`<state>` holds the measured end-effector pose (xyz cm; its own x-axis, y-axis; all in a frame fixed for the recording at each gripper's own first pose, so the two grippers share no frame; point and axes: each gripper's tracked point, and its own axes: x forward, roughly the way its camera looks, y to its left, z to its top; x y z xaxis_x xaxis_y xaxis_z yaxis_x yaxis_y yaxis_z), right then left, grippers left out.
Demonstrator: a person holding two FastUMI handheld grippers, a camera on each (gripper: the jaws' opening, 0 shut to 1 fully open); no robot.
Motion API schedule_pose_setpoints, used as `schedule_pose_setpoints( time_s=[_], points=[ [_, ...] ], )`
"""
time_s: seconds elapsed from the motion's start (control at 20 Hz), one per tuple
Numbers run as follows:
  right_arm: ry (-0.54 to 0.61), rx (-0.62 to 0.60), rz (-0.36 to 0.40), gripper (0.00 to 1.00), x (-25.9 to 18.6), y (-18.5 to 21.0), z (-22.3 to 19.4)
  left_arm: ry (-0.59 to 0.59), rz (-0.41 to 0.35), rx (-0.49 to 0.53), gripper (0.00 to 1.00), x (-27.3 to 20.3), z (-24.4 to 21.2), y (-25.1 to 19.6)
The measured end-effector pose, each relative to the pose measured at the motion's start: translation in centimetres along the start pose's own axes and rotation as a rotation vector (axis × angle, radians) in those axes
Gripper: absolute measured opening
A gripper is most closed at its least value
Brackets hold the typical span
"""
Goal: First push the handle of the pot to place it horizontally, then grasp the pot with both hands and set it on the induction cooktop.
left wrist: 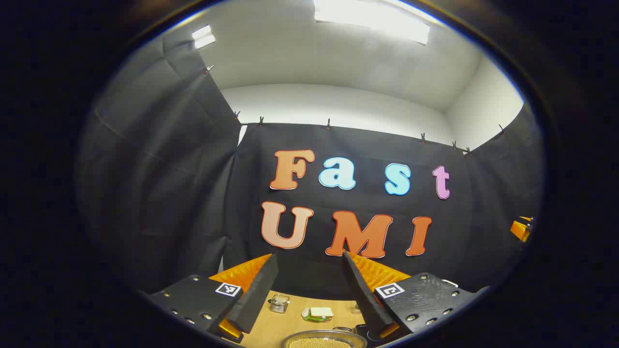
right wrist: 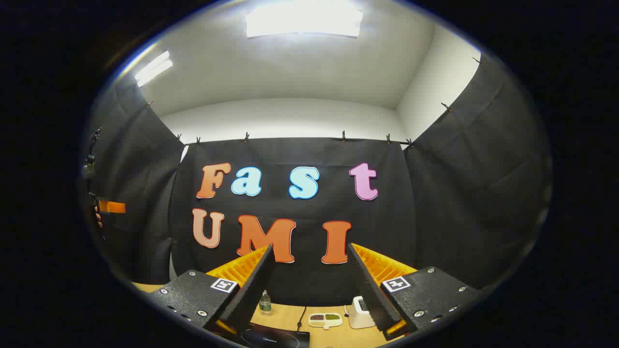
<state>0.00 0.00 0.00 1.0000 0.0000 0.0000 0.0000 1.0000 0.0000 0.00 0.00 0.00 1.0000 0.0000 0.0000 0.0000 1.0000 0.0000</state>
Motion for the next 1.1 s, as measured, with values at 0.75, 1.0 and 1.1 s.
schedule_pose_setpoints(
  time_s=[0.75,1.0,1.1],
  points=[
    [0.071,-0.043,0.130,0.92,2.2,3.3,-0.9,0.073,-0.073,0.060,0.84,-2.0,-2.9,-3.8],
    [0.076,-0.122,0.167,0.92,1.4,4.9,0.1,0.050,-0.086,0.041,0.84,-2.2,-2.6,-4.4],
    [0.066,-0.113,0.170,0.91,0.7,5.2,-0.2,0.071,-0.103,0.036,0.84,-2.4,-3.6,-4.7]
  ],
)
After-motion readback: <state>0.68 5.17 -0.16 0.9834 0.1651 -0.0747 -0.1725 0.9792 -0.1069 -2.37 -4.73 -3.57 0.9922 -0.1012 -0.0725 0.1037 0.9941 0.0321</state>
